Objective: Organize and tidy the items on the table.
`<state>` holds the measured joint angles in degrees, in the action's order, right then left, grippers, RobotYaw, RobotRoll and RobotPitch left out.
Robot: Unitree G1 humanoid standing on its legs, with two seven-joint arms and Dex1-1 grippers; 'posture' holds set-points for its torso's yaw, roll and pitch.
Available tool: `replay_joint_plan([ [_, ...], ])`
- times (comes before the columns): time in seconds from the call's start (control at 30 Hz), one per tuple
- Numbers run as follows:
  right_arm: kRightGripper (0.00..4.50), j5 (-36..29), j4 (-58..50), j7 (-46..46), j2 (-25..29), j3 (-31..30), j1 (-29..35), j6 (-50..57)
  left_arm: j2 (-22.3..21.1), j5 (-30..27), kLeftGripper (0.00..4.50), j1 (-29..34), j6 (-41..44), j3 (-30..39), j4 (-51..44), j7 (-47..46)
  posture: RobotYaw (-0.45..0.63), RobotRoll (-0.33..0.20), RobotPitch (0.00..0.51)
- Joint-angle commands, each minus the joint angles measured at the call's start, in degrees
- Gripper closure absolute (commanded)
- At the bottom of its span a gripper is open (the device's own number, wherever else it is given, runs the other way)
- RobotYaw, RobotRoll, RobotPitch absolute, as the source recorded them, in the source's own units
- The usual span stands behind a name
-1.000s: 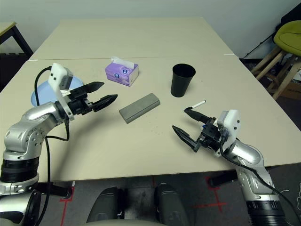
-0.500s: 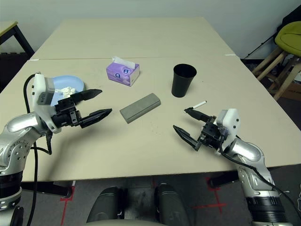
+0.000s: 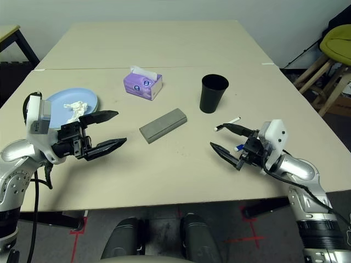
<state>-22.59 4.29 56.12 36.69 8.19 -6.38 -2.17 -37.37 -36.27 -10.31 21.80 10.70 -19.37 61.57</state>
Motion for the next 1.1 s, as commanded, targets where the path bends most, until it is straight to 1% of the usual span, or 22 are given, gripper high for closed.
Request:
replay_joint_plan([
  [0.03,0.00,1.50,2.18,0.11,3.74,1.22,-1.20,2.92,-0.60,-0.10,0.04,0.32,-0.86,-0.38,0.07,0.38,0.02,0.000,0.067],
  [0.23,0.00,4.06,4.29,0.50,9.37,0.19,-3.12,7.60,-0.43,-0.51,0.04,-0.16,-1.06,-0.28,0.11,0.13,0.02,0.000,0.067],
  [0.33,0.00,5.22,4.37,0.20,12.00,-0.25,-4.32,12.26,-0.65,-0.57,0.04,-0.23,-1.08,-0.19,0.19,0.32,0.02,0.000,0.067],
  [0.47,0.00,7.69,4.05,2.30,16.21,-2.45,-5.15,16.65,-0.86,-0.28,0.04,-0.39,-1.32,-0.42,0.33,0.63,0.01,0.000,0.067],
  [0.6,0.00,8.14,3.76,3.52,17.97,-2.13,-6.34,17.65,-1.22,-0.08,0.04,-0.59,-1.59,-0.43,0.70,1.07,0.01,0.000,0.068],
  [0.77,0.00,10.53,4.76,4.84,20.26,-2.60,-8.49,16.69,-1.56,-0.06,0.04,-0.58,-1.66,-0.59,0.73,1.07,0.01,0.000,0.071],
  [0.87,0.00,11.11,4.71,5.86,21.06,-2.24,-10.49,14.50,-1.68,-0.15,0.04,-0.49,-1.56,-0.62,0.62,0.97,0.01,0.000,0.074],
  [1.1,0.00,12.84,2.40,8.36,24.39,-3.52,-16.01,16.65,-1.90,-0.13,0.04,-0.30,-1.24,-0.35,0.73,0.59,0.02,0.000,0.081],
])
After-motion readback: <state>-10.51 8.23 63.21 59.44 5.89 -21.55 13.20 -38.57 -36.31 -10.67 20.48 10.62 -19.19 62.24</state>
